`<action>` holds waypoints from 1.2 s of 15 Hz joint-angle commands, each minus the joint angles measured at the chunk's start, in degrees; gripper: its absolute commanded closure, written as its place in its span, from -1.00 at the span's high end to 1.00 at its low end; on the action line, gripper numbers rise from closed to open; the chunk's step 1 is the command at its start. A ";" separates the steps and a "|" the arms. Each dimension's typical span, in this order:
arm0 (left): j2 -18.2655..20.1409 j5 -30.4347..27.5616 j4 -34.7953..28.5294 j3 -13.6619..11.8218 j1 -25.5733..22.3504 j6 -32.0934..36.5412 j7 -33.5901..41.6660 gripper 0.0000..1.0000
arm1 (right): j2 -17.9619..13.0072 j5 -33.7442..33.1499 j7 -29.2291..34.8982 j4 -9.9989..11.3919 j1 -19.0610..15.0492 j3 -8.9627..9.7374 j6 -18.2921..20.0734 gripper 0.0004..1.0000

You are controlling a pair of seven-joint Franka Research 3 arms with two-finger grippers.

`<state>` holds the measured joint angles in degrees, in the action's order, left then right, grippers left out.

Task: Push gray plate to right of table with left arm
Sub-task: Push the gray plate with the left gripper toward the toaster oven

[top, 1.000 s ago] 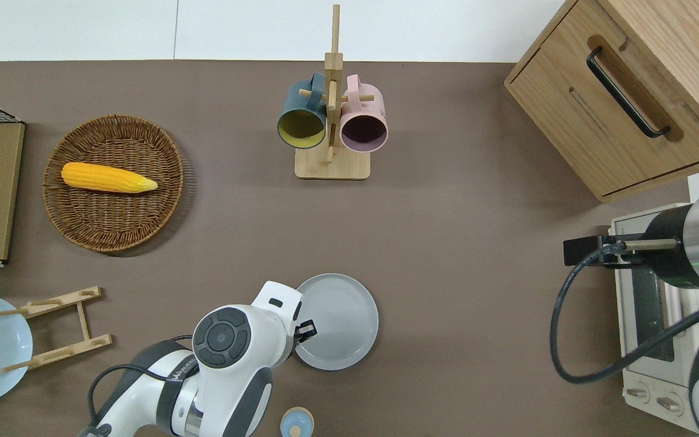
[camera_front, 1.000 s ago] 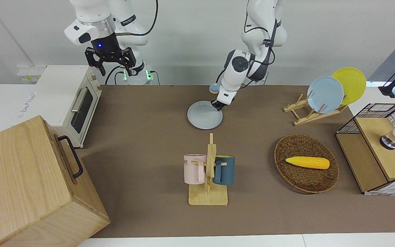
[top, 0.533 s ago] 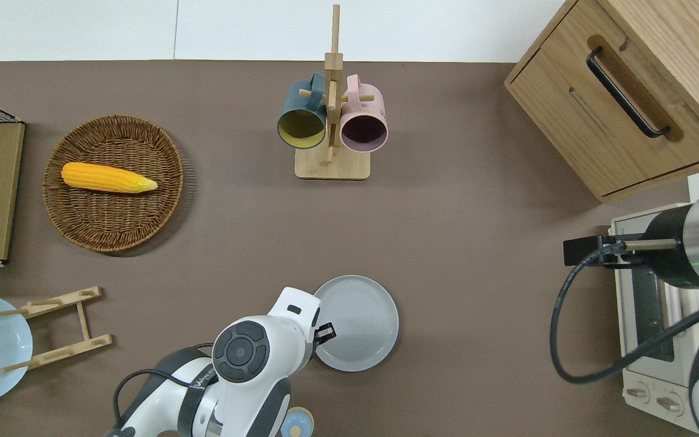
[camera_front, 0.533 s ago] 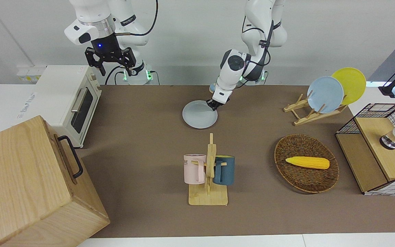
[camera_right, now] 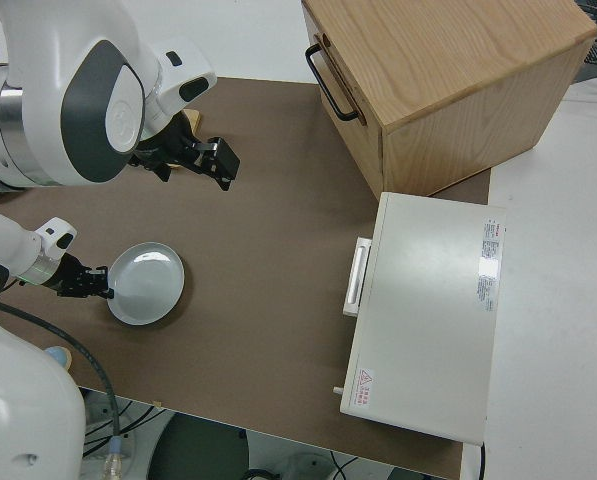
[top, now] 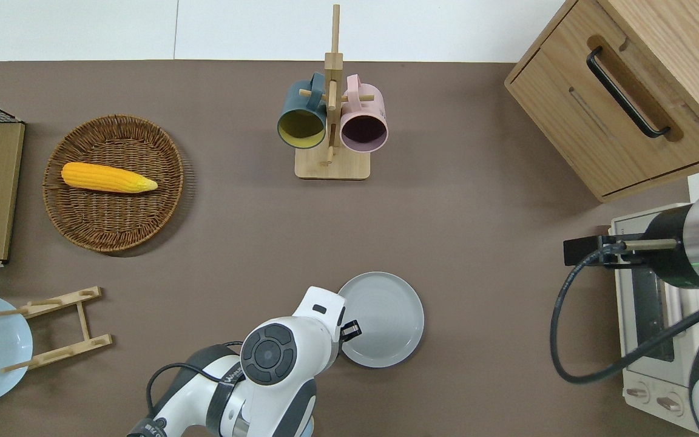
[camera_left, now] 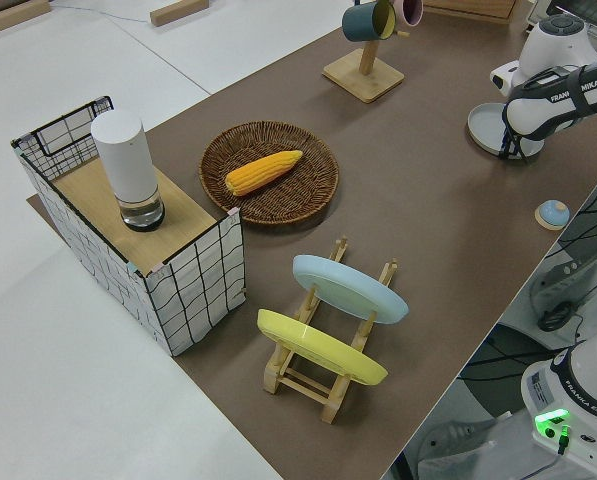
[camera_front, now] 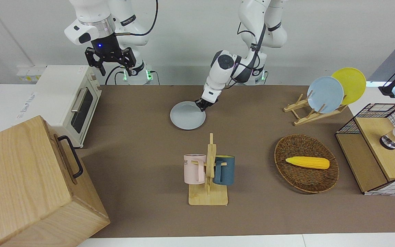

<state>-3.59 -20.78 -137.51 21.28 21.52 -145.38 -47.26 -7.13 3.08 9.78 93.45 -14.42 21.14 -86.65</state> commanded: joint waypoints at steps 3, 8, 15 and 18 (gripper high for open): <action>-6.77 -0.84 3.20 -0.01 3.62 -5.44 -3.90 -1.00 | -1.57 1.23 0.59 1.56 -1.40 0.83 -0.01 0.99; -8.71 -0.84 5.85 0.17 4.85 -6.05 -4.34 -1.00 | -1.57 1.23 0.59 1.56 -1.40 0.83 -0.01 0.99; -9.41 -0.84 6.46 0.78 5.12 -6.49 -5.39 -1.00 | -1.57 1.23 0.59 1.56 -1.40 0.83 -0.01 0.99; -9.50 -2.06 6.46 0.87 5.12 -7.02 -5.48 -0.90 | -1.57 1.23 0.59 1.56 -1.40 0.83 -0.01 0.99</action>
<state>-9.31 -21.02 -132.04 22.04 25.25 -149.97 -51.79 -7.13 3.07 9.78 93.45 -14.42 21.14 -86.65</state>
